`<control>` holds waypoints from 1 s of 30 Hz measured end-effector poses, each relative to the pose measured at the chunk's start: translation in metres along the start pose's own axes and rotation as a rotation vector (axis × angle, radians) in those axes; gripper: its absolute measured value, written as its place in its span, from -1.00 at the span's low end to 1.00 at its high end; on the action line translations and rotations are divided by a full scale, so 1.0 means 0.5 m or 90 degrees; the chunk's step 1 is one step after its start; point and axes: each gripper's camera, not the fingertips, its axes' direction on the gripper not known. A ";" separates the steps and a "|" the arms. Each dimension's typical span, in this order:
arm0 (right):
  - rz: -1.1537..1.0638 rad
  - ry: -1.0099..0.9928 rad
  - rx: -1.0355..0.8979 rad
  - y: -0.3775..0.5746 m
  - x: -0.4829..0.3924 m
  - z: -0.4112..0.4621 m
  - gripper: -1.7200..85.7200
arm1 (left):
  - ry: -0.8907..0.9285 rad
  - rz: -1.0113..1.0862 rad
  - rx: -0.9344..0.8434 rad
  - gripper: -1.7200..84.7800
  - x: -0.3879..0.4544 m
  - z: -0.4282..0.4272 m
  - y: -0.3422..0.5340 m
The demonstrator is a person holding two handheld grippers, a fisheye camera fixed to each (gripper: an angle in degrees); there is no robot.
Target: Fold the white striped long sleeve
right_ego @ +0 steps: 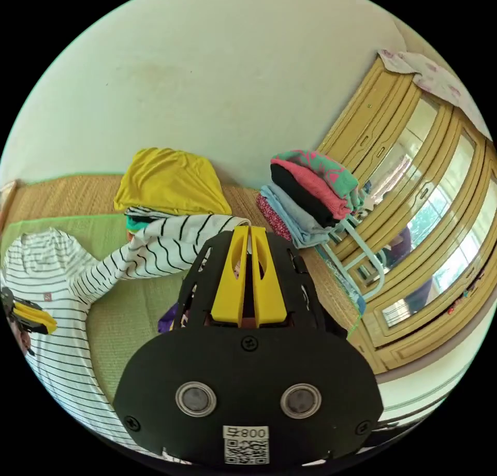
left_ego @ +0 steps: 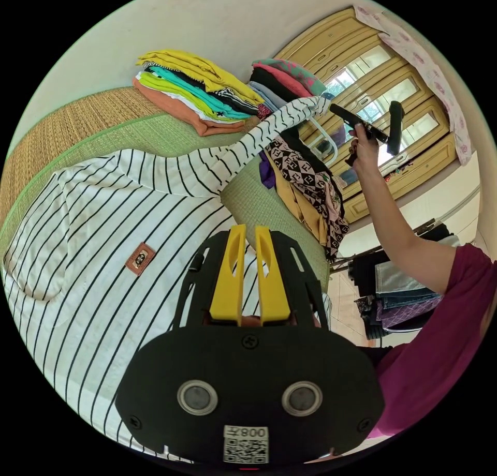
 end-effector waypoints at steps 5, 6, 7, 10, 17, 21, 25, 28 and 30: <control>0.097 -0.273 0.077 -0.048 0.040 -0.021 -0.96 | 0.007 -0.015 0.049 -0.89 0.003 -0.063 0.017; 0.095 -0.334 0.089 -0.059 0.024 -0.031 -0.95 | 0.008 -0.017 0.057 -0.89 0.002 -0.073 0.019; 0.089 -0.369 0.099 -0.064 0.013 -0.040 -0.95 | 0.010 -0.020 0.076 -0.88 0.002 -0.094 0.024; 0.017 -0.550 0.152 -0.073 -0.079 -0.101 -0.95 | 0.031 -0.034 0.152 -0.87 0.000 -0.163 0.041; -0.203 -0.811 0.072 0.074 -0.515 -0.213 -0.94 | 0.104 -0.139 0.351 -0.82 -0.039 -0.333 0.176; -0.256 -0.804 -0.055 0.250 -0.751 -0.184 -0.91 | 0.117 -0.258 0.350 -0.79 -0.087 -0.360 0.278; -0.272 -0.819 -0.179 0.374 -0.861 -0.129 -0.79 | 0.110 -0.362 0.351 -0.78 -0.123 -0.375 0.373; -0.253 -0.825 -0.206 0.424 -0.863 -0.110 -0.72 | 0.104 -0.379 0.343 -0.77 -0.129 -0.385 0.397; -0.260 -0.785 -0.205 0.455 -0.854 -0.113 -0.71 | 0.085 -0.371 0.318 -0.77 -0.126 -0.386 0.394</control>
